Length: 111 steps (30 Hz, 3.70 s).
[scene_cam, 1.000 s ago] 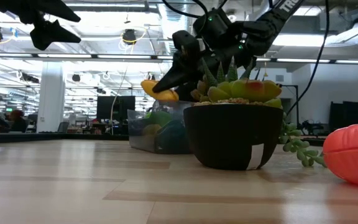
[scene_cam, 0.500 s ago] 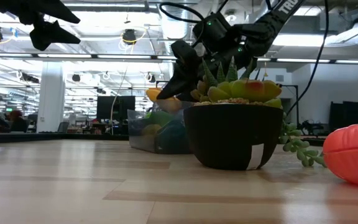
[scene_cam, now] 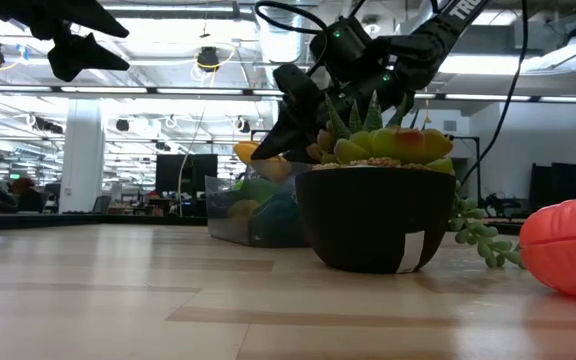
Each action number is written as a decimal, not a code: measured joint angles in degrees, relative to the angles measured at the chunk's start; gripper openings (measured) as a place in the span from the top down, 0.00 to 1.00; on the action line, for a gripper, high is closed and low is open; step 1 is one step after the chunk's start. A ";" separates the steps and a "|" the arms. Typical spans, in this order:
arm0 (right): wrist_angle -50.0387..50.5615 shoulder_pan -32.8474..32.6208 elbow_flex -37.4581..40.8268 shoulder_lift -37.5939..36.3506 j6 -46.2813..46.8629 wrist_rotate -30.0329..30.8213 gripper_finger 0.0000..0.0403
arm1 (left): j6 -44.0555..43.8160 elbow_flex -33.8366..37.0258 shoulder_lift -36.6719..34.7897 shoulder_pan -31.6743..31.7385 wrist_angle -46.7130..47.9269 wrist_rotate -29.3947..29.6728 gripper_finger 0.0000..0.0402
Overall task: Pick and placing Produce into tupperware
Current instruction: Put the yellow banana into the black bin, then put the orange pumpkin into the black bin
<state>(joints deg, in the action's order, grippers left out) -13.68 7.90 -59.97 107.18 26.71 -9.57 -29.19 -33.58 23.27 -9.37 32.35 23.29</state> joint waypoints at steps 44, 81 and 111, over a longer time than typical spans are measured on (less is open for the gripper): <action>-2.01 -0.04 0.03 -0.02 -1.80 -1.06 0.44 | -0.44 0.00 -0.02 0.01 -0.08 0.07 0.33; 20.58 -1.89 -4.27 -12.59 -11.78 1.60 0.44 | -1.22 0.00 -0.01 0.01 0.34 0.04 0.33; 44.44 -14.37 -4.23 -32.62 -7.29 23.25 0.44 | -1.57 0.00 0.00 0.01 0.40 -0.09 0.33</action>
<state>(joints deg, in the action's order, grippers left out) 30.76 -6.47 -64.20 74.56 19.41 13.68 -30.76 -33.58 23.27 -9.36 32.75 23.20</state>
